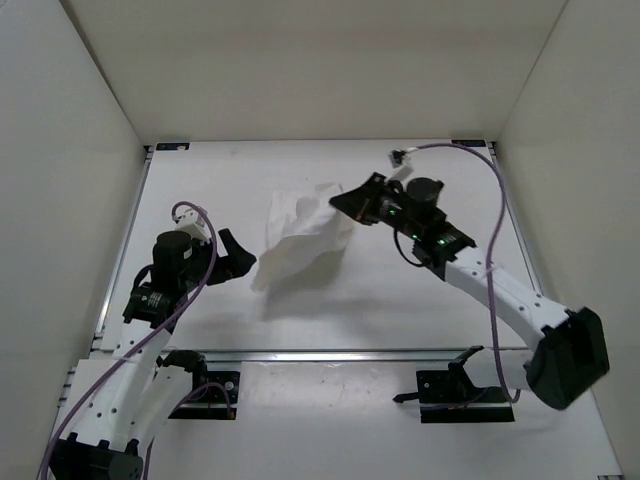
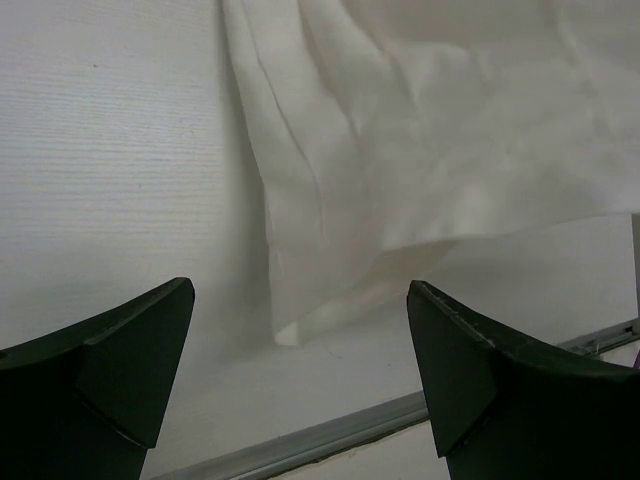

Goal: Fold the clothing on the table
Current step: Flatten the skirt out

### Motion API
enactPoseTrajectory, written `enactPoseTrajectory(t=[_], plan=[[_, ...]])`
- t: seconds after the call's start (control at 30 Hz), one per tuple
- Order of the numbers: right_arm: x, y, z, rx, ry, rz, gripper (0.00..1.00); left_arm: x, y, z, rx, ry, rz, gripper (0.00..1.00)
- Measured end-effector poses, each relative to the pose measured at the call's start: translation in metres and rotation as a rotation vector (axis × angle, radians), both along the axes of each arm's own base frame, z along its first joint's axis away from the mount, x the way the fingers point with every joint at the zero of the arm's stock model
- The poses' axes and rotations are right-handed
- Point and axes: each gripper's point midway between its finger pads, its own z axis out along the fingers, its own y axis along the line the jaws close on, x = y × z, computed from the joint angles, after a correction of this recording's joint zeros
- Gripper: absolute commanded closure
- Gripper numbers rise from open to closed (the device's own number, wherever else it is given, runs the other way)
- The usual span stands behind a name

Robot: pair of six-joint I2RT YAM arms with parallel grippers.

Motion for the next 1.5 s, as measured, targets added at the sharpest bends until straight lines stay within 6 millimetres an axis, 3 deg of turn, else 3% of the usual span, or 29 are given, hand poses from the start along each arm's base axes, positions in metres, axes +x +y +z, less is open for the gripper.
enactPoseTrajectory(t=[0.07,0.13,0.23,0.3,0.37,0.43,0.5,0.6,0.67,0.7,0.77,1.07,1.17,1.2,1.23,1.3,1.4,1.5], plan=[[-0.001,-0.034,0.002,0.023,-0.014,-0.064,1.0,-0.003,-0.001,-0.005,0.005,0.022,-0.006,0.02],[-0.008,-0.076,-0.015,0.035,0.002,-0.144,1.0,-0.004,-0.006,-0.009,0.005,0.036,-0.023,0.01],[-0.031,-0.11,-0.073,0.005,0.079,-0.208,1.0,-0.01,-0.012,-0.02,-0.006,0.061,-0.041,0.01],[-0.06,-0.12,-0.132,-0.048,0.186,-0.195,1.0,-0.015,-0.015,-0.032,-0.012,0.091,-0.045,0.02],[-0.083,-0.128,-0.178,-0.092,0.28,-0.184,1.0,-0.018,-0.016,-0.043,-0.017,0.117,-0.043,0.05],[-0.104,-0.139,-0.215,-0.123,0.365,-0.187,1.0,-0.023,-0.019,-0.059,-0.03,0.16,-0.04,0.15],[-0.115,-0.148,-0.233,-0.136,0.405,-0.204,1.0,-0.029,-0.026,-0.072,-0.053,0.201,-0.052,0.29],[-0.113,-0.155,-0.231,-0.134,0.382,-0.22,0.99,-0.044,-0.046,-0.095,-0.105,0.27,-0.095,0.36],[-0.111,-0.157,-0.228,-0.136,0.353,-0.224,1.0,-0.058,-0.059,-0.112,-0.143,0.326,-0.122,0.47],[-0.111,-0.157,-0.227,-0.14,0.345,-0.221,1.0,-0.066,-0.065,-0.122,-0.16,0.356,-0.131,0.48],[-0.111,-0.156,-0.227,-0.148,0.332,-0.212,1.0,-0.076,-0.069,-0.137,-0.172,0.415,-0.132,0.33],[-0.111,-0.153,-0.225,-0.167,0.293,-0.194,1.0,-0.076,-0.09,-0.158,-0.153,0.516,-0.116,0.32],[-0.11,-0.153,-0.222,-0.167,0.274,-0.192,1.0,-0.071,-0.1,-0.159,-0.158,0.513,-0.126,0.43],[-0.11,-0.153,-0.222,-0.169,0.269,-0.191,1.0,-0.069,-0.103,-0.16,-0.157,0.515,-0.123,0.55],[-0.11,-0.153,-0.222,-0.17,0.267,-0.19,1.0,-0.066,-0.104,-0.161,-0.15,0.516,-0.117,0.74],[-0.11,-0.153,-0.222,-0.174,0.263,-0.188,1.0,-0.062,-0.104,-0.165,-0.13,0.521,-0.103,0.96],[-0.11,-0.154,-0.222,-0.199,0.263,-0.177,1.0,-0.047,-0.102,-0.155,-0.113,0.495,-0.084,1.0],[-0.097,-0.156,-0.198,-0.247,0.268,-0.157,1.0,-0.006,-0.097,-0.108,-0.125,0.401,-0.05,1.0]])
